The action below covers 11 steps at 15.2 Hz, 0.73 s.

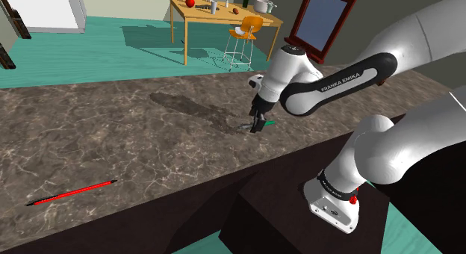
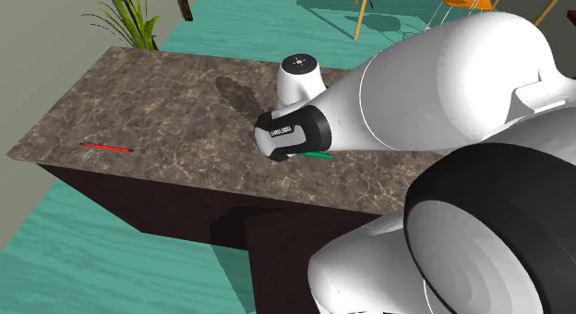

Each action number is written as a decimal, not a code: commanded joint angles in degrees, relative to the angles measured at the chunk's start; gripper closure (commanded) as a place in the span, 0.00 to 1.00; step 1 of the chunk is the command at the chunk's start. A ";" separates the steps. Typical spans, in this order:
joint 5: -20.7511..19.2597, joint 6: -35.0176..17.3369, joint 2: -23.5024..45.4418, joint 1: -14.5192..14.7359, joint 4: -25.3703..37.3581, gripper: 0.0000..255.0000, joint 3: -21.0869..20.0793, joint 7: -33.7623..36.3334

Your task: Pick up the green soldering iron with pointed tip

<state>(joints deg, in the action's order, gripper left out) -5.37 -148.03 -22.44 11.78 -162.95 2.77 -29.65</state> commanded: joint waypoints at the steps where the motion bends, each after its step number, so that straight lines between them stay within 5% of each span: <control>1: -0.14 -2.18 1.80 -0.05 -0.31 0.00 -0.04 0.17; 3: -0.19 -2.82 2.31 -0.07 -0.45 0.00 -0.04 0.21; 4: -0.19 -2.83 2.36 -0.07 -0.41 1.00 -0.07 0.24; 11: -0.17 -2.72 2.29 -0.05 -0.37 1.00 -0.08 0.26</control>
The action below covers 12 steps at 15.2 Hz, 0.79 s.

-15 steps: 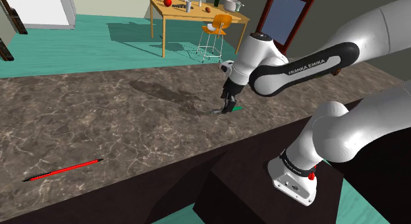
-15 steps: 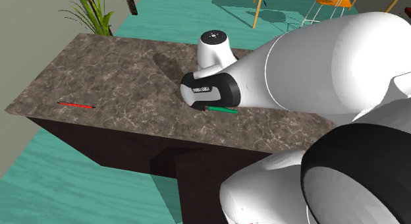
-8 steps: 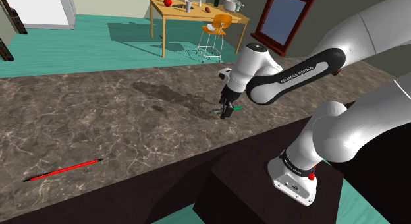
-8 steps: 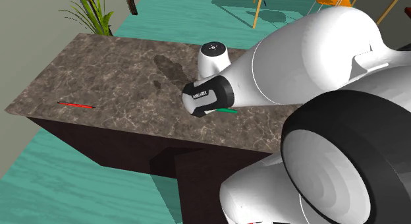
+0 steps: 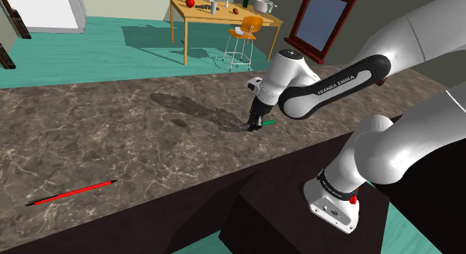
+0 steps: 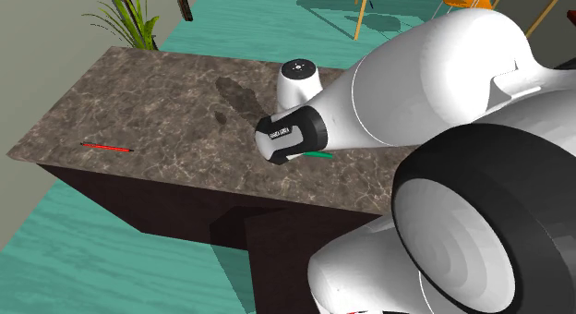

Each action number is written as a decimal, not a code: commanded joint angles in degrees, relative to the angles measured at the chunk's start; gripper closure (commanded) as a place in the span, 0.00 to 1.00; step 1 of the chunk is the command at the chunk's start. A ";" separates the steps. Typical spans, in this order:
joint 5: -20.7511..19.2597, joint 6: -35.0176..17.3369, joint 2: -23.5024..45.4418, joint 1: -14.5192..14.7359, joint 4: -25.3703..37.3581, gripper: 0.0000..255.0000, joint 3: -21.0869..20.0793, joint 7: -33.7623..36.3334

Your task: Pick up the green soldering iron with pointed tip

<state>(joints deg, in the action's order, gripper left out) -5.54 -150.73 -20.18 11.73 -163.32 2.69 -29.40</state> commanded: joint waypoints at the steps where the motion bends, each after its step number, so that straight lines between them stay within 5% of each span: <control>1: 0.00 -0.02 0.03 0.00 -0.01 1.00 0.00 0.00; 12: 0.71 10.66 -7.64 0.36 3.02 1.00 0.02 -0.68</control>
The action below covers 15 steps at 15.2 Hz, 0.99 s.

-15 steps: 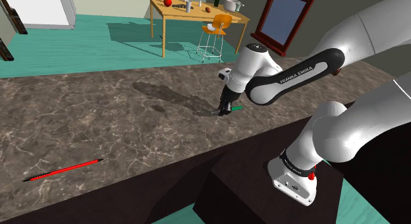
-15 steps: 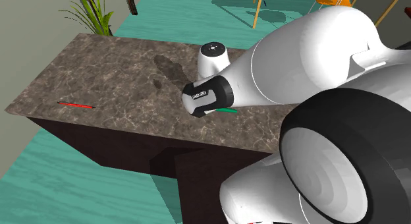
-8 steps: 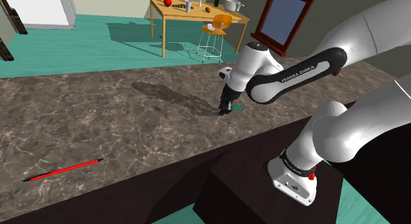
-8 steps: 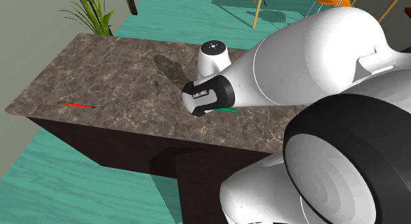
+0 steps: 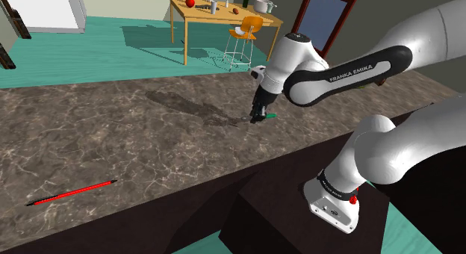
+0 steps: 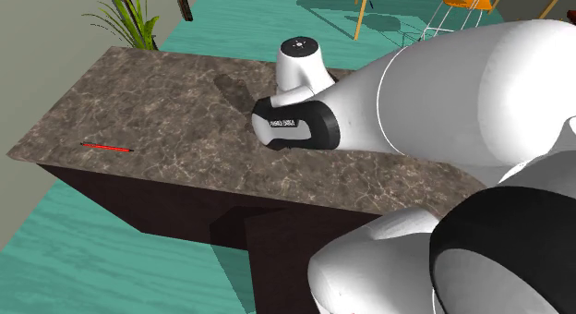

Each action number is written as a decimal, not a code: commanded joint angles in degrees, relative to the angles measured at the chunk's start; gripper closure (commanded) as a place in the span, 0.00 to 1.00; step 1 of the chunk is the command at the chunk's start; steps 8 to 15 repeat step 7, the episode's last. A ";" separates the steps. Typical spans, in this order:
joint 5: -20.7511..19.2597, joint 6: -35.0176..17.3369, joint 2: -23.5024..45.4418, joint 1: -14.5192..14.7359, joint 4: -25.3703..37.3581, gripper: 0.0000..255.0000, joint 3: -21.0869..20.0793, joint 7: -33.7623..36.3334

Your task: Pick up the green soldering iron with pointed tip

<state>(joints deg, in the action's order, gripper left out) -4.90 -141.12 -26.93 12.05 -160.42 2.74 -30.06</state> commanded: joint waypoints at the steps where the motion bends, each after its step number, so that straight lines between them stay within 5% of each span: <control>1: 0.12 2.08 -1.54 0.07 0.51 1.00 -0.04 -0.07; 5: 0.34 6.11 -3.84 0.17 2.23 1.00 -0.10 -0.26; 15: 0.35 6.25 -3.92 0.17 2.30 1.00 -0.10 -0.27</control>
